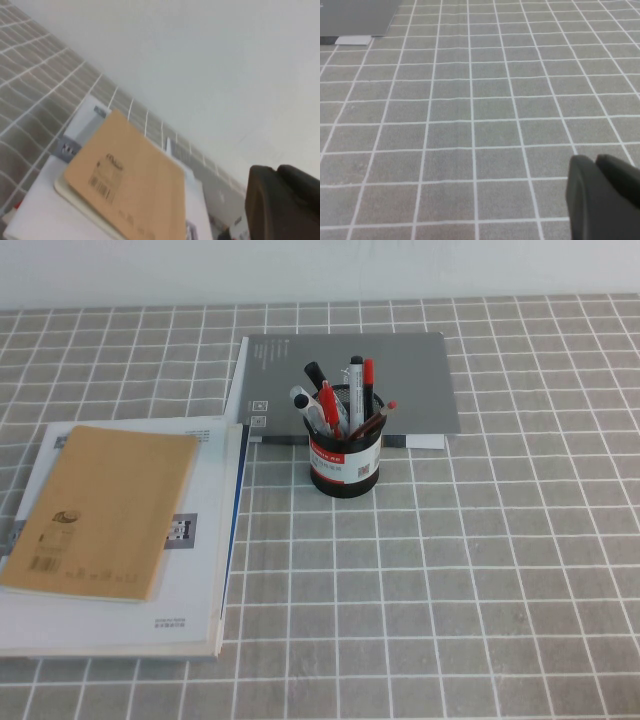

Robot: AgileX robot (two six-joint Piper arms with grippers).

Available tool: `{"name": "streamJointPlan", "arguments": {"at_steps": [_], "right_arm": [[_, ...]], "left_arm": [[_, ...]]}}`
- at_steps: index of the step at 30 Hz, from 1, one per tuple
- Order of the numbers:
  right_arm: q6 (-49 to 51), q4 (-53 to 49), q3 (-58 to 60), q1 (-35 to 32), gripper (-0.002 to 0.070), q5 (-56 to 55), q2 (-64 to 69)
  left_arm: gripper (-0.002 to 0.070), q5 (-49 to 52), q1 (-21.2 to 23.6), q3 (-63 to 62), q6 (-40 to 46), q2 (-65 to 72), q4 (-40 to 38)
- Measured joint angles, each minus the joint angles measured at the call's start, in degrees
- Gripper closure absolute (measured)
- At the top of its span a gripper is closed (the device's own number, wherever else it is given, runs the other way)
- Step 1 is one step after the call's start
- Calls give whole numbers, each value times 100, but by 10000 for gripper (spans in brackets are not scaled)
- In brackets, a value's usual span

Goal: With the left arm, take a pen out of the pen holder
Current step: 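Take a marker out of the pen holder and lay it on the table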

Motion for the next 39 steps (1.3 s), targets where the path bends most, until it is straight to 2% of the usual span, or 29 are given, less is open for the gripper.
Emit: {"name": "streamJointPlan", "arguments": {"at_steps": [6, 9, 18, 22, 25, 27, 30, 33, 37, 39], "right_arm": [[0, 0, 0, 0, 689, 0, 0], [0, 0, 0, 0, 689, 0, 0], [0, 0, 0, 0, 689, 0, 0], [0, 0, 0, 0, 689, 0, 0], [0, 0, 0, 0, 689, 0, 0], [0, 0, 0, 0, 689, 0, 0], [0, 0, 0, 0, 689, 0, 0], [0, 0, 0, 0, 689, 0, 0], [0, 0, 0, 0, 689, 0, 0], [0, 0, 0, 0, 689, 0, 0]], "left_arm": [[678, -408, 0, 0, 24, 0, -253], [678, 92, 4, -236, 300, 47, -74], [678, 1750, 13, -2364, 3117, 2291, 7], [678, 1949, 13, -3021, 3913, 3304, -501], [678, 1910, 13, -3382, 4239, 4001, -1279], [678, 1910, -25, -3600, 4862, 4430, -1943], [678, 1897, -372, -3812, 5921, 4970, -2403], [678, 1471, -1037, -3885, 6171, 5413, -2306], [678, 536, -1921, -3898, 5450, 5952, -1476], [678, 43, -2308, -3898, 4523, 6220, -475]]}}
